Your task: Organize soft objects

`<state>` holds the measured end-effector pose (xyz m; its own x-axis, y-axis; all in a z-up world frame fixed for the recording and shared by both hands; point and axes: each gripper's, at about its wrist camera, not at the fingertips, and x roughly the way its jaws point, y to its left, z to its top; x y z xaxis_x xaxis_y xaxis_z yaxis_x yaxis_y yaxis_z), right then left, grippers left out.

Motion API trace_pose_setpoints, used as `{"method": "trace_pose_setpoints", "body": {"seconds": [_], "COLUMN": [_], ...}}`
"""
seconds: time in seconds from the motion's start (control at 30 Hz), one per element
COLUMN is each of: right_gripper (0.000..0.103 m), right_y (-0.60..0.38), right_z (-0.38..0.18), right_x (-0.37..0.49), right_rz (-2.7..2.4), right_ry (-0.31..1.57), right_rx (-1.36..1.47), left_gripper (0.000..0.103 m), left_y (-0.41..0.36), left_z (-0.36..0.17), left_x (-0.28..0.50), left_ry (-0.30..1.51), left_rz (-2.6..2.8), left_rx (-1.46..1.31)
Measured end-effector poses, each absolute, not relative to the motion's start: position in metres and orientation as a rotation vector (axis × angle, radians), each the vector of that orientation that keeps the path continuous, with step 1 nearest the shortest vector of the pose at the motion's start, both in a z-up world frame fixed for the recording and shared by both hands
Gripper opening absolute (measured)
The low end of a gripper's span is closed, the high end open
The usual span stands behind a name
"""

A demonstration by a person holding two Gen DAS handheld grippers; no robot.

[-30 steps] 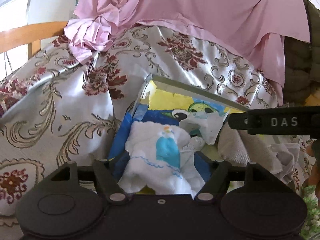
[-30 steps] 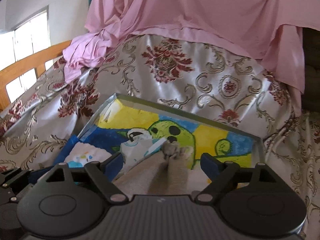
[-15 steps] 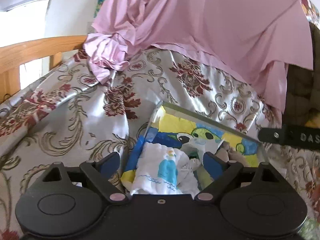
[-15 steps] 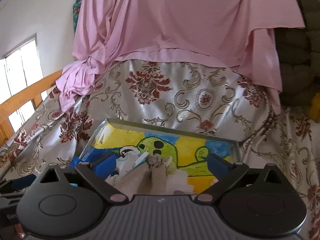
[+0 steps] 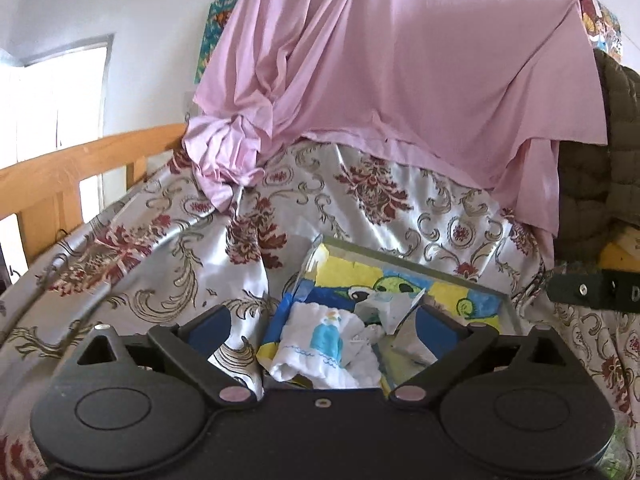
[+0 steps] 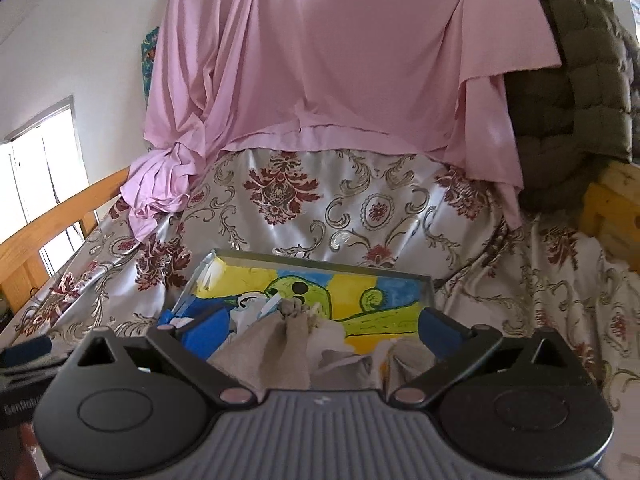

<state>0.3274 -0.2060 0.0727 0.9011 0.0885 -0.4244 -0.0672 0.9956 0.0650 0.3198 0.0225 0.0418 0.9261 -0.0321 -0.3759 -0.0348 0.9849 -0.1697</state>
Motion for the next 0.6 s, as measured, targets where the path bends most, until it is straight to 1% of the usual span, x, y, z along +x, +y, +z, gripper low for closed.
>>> {"method": "trace_pose_setpoints", "body": {"seconds": [0.13, 0.33, 0.6], "right_gripper": [0.103, 0.103, 0.103], "right_y": [-0.211, -0.218, -0.233], "right_z": [0.07, 0.061, 0.056], "right_x": [0.305, 0.271, 0.236], "right_rz": [0.068, 0.059, 0.056], "right_ry": [0.432, 0.423, 0.382], "right_rx": [0.044, 0.036, 0.057], "left_gripper": [0.1, 0.1, 0.102], "left_y": [0.018, 0.012, -0.008], "left_z": [0.046, 0.047, 0.054], "left_x": [0.304, 0.282, 0.246], "left_ry": [0.334, 0.329, 0.266], "left_rz": [0.037, 0.062, 0.092], "left_rx": [-0.137, -0.119, -0.086]}}
